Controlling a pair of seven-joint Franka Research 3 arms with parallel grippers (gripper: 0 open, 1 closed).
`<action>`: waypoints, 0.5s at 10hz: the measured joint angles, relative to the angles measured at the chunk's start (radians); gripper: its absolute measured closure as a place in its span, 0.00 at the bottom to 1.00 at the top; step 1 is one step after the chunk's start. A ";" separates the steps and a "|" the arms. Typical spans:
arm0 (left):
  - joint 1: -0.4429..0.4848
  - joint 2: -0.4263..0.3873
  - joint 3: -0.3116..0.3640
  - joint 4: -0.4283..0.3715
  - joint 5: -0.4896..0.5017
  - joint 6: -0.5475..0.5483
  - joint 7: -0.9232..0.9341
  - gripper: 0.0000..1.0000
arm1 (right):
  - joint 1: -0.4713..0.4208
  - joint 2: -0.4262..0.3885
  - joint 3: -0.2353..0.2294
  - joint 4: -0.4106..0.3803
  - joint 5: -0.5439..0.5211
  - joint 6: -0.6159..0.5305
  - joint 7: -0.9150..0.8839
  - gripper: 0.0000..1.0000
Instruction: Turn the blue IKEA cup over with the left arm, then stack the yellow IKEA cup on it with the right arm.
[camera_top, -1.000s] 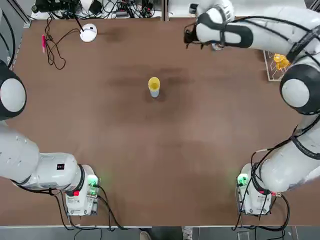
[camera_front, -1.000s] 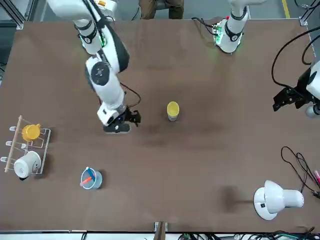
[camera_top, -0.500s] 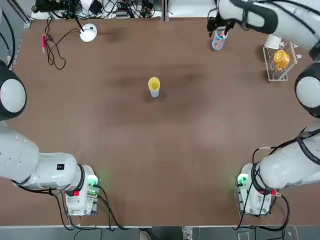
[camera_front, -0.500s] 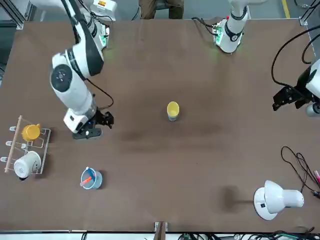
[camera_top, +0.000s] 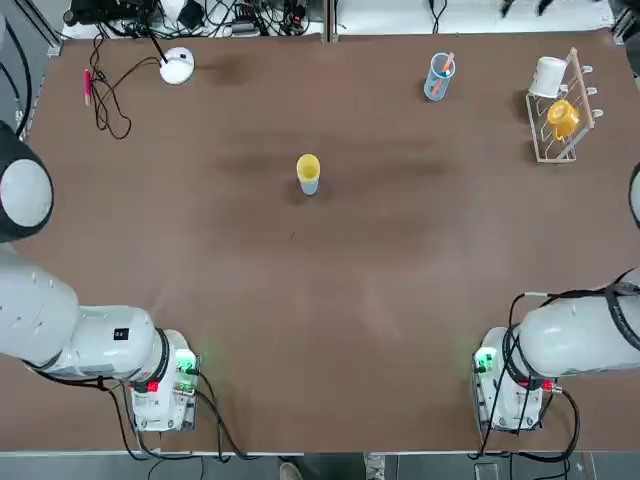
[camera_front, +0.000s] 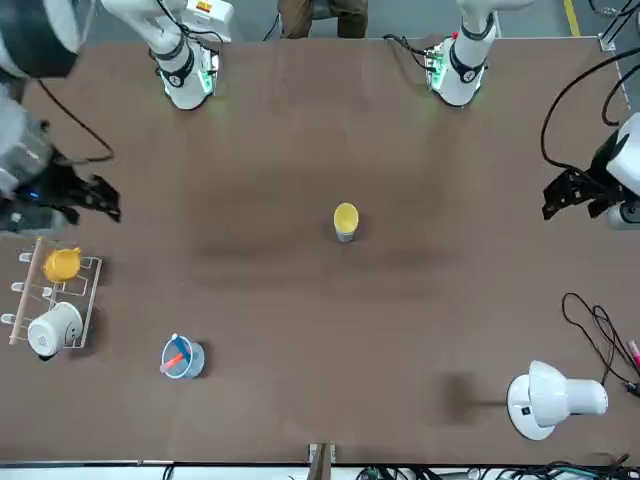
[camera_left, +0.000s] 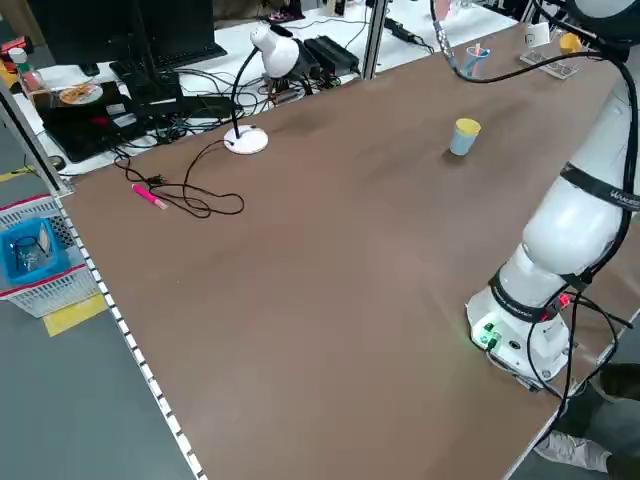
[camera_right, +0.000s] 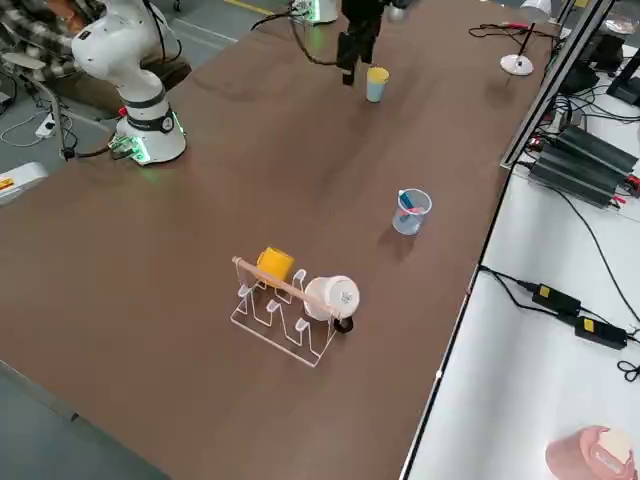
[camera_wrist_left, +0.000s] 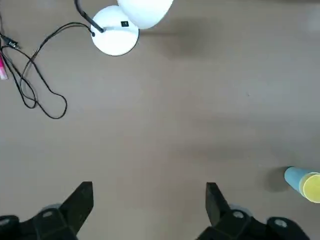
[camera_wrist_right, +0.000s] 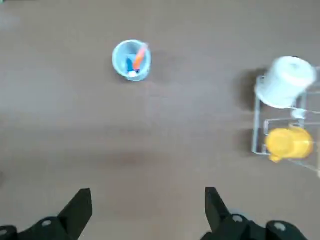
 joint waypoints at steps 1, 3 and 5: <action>0.000 0.000 -0.006 0.000 0.000 0.000 0.000 0.01 | -0.014 -0.007 -0.019 0.017 -0.001 -0.018 -0.001 0.00; 0.000 0.000 -0.007 0.000 0.000 -0.001 0.000 0.01 | -0.041 -0.012 -0.029 0.037 -0.002 -0.051 0.035 0.00; 0.000 0.000 -0.008 0.000 0.000 -0.002 0.000 0.01 | -0.053 -0.016 -0.030 0.054 -0.002 -0.084 0.064 0.00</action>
